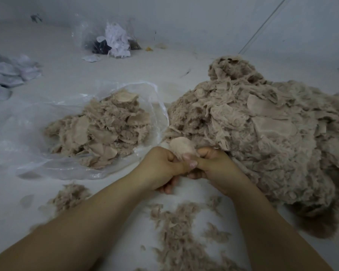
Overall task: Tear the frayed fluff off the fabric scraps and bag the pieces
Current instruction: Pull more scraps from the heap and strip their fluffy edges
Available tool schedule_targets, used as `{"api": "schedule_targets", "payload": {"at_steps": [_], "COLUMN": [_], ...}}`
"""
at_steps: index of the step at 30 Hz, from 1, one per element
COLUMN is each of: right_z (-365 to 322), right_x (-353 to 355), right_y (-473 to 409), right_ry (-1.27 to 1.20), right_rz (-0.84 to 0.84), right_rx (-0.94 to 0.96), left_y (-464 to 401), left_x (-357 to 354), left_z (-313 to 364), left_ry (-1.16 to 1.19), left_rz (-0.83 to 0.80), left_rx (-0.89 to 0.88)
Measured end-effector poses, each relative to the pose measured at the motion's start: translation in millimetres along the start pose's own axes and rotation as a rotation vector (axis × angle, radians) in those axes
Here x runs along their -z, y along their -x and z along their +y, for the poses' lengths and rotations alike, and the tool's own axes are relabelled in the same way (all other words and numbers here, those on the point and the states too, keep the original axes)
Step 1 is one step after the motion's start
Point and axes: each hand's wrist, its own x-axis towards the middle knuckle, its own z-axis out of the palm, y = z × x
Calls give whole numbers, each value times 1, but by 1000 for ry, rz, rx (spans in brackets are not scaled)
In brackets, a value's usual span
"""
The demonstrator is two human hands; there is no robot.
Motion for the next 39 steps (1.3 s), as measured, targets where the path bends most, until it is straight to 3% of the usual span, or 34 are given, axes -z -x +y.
{"api": "schedule_targets", "payload": {"at_steps": [5,10,15,19,21,24,26,28,30,33,36,39], "right_z": [-2,4,0,1,1,4,4,4,3,3,3,1], "right_x": [-2,0,-2,1,-1,-1,-1,0,-1,-1,0,0], "right_y": [2,-2,1,0,-1,-5,-5,-5,-5,-3,-3,-2], "right_ry": [-34,-29,-6,17,9,36,44,33,16,3,-4,-8], "right_rz": [-8,20,-38,-27,-9,15,11,8,13,20,7,-18], "right_rx": [-1,15,29,16,8,26,21,21,20,20,15,27], "left_y": [3,12,3,-2,-8,-25,-36,-42,-49,-56,-58,-55], "left_x": [7,17,9,8,11,28,38,35,23,10,3,0], "left_z": [-3,3,5,6,9,21,27,24,12,1,-2,-5], "left_ry": [77,-53,93,153,210,519,629,430,78,-299,-557,-588], "left_rz": [-57,-266,-73,-137,-25,368,457,401,368,417,330,324], "left_rx": [26,111,73,32,-38,-251,-310,-243,-189,-266,-359,-334]}}
